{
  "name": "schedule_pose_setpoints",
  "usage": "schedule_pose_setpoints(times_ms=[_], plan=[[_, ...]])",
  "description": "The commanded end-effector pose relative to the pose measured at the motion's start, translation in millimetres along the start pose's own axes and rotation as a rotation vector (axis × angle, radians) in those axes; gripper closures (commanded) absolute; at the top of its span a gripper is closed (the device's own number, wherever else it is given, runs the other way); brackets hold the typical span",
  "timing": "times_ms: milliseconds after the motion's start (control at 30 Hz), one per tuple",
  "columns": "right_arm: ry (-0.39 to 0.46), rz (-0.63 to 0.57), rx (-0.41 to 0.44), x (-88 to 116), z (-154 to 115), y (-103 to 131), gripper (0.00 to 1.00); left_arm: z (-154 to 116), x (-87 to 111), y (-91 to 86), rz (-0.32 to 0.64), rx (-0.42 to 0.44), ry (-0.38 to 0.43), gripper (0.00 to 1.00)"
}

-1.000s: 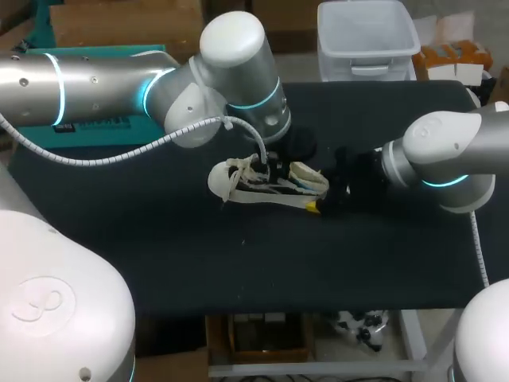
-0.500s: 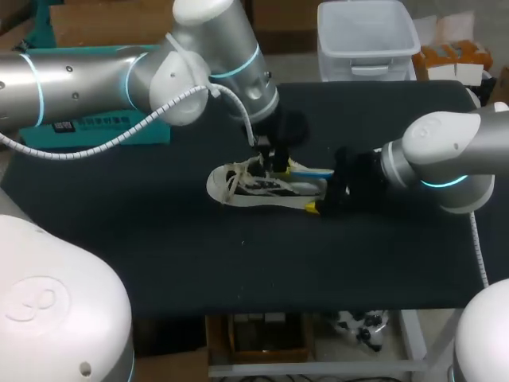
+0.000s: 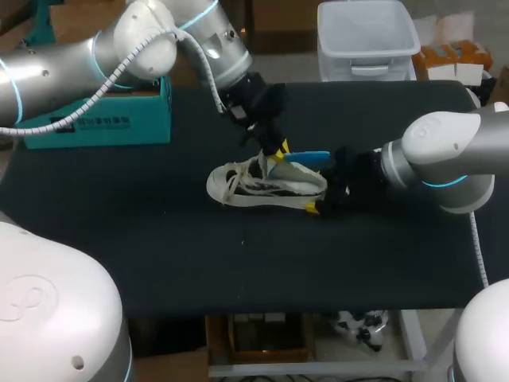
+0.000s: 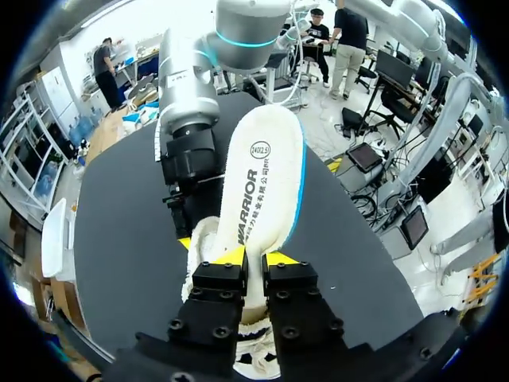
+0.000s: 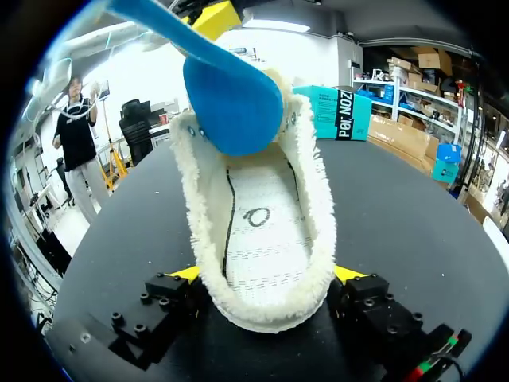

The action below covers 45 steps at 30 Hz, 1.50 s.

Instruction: Open the shoe tongue, take the insole out of the shoe, put the insole back into the shoe, and pack the shoe into the shoebox

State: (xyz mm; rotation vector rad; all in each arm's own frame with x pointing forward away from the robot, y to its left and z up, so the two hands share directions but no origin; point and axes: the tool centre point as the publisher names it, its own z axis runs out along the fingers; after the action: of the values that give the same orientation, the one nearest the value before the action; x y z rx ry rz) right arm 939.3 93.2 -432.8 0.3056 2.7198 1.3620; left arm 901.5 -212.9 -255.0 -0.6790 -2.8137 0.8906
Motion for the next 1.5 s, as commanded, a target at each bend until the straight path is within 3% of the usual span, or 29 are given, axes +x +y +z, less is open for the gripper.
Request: schedule_pose_setpoints(times_ms=[33, 267, 300, 333, 367, 400, 700, 967, 1167, 1500], plan=[[-0.002, -0.001, -0.003, 0, 7, -7, 1.0, -24, 4.0, -10.1, 0.058, 0.109, 0.073, 1.0], [-0.01, -0.005, 0.027, 0, -4, -5, 1.0, -49, 16.2, -38.9, 0.169, 0.269, 0.171, 1.0], [-0.012, -0.005, 0.03, 0, -8, -5, 0.93, -52, 18.5, -43.6, 0.178, 0.281, 0.172, 1.0], [-0.014, -0.006, 0.03, 1, -11, -5, 0.67, -54, 19.6, -46.9, 0.182, 0.297, 0.181, 1.0], [-0.016, 0.002, 0.04, 2, -13, -6, 0.24, -57, 20.6, -49.6, 0.198, 0.319, 0.199, 1.0], [-0.014, 0.007, 0.049, 2, -16, -7, 0.0, -59, 22.7, -52.0, 0.204, 0.332, 0.204, 1.0], [-0.047, 0.059, 0.228, 15, -68, 8, 0.0, -89, 34.5, -57.9, 0.258, 0.454, 0.258, 1.0], [-0.036, 0.027, 0.471, 3, -103, 60, 0.0, -126, 55.3, -28.1, 0.274, 0.55, 0.251, 1.0], [0.013, 0.029, 0.662, -15, -100, 87, 0.0, -149, 73.7, 1.8, 0.247, 0.568, 0.203, 1.0], [0.055, -0.019, 0.839, -32, -75, 118, 0.0, -168, 96.1, 51.6, 0.164, 0.569, 0.133, 1.0]])
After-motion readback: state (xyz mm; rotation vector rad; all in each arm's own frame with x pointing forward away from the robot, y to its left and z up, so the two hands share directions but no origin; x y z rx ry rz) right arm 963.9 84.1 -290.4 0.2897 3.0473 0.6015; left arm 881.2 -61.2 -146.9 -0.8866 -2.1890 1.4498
